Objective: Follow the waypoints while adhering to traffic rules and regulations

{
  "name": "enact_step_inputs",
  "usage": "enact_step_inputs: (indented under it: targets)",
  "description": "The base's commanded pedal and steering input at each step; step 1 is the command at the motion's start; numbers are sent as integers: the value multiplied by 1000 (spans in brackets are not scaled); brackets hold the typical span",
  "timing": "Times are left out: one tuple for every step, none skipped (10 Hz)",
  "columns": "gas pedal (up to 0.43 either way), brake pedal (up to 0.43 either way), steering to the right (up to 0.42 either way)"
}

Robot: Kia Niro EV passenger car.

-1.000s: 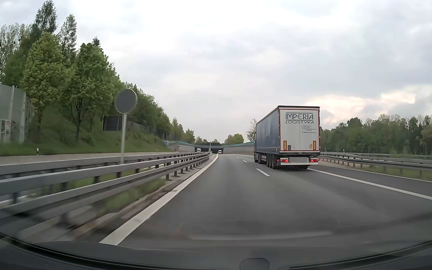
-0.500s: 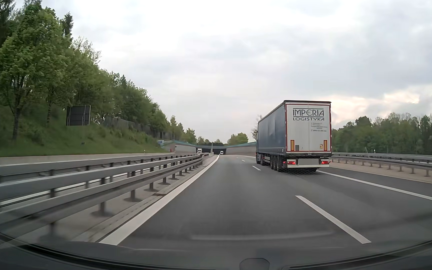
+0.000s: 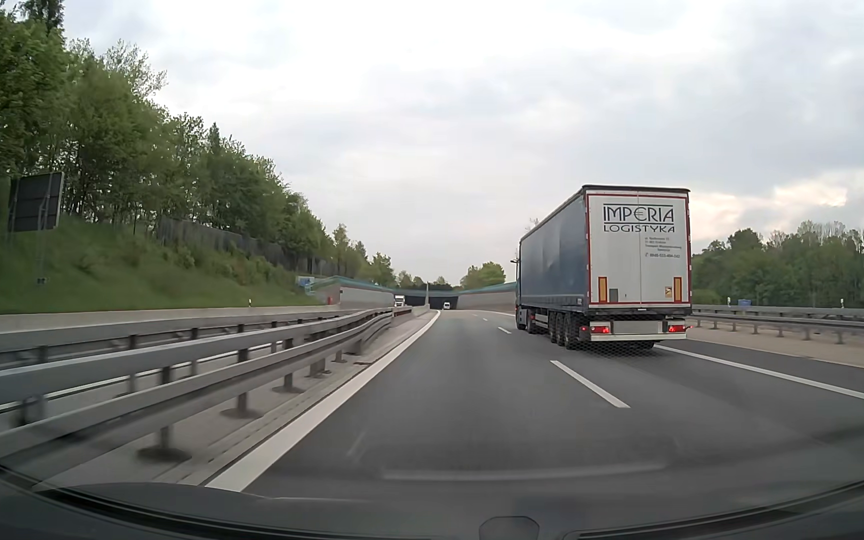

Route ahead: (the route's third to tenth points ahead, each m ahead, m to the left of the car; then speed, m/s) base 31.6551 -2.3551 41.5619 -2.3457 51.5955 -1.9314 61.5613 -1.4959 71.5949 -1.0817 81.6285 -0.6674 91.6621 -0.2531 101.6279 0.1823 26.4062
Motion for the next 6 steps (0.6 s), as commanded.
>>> enact_step_inputs:
  targets:
    - [150, 0, -5]
    - [150, 0, -5]
    - [150, 0, -5]
    - [150, 0, -5]
    - [150, 0, -5]
    - [150, 0, -5]
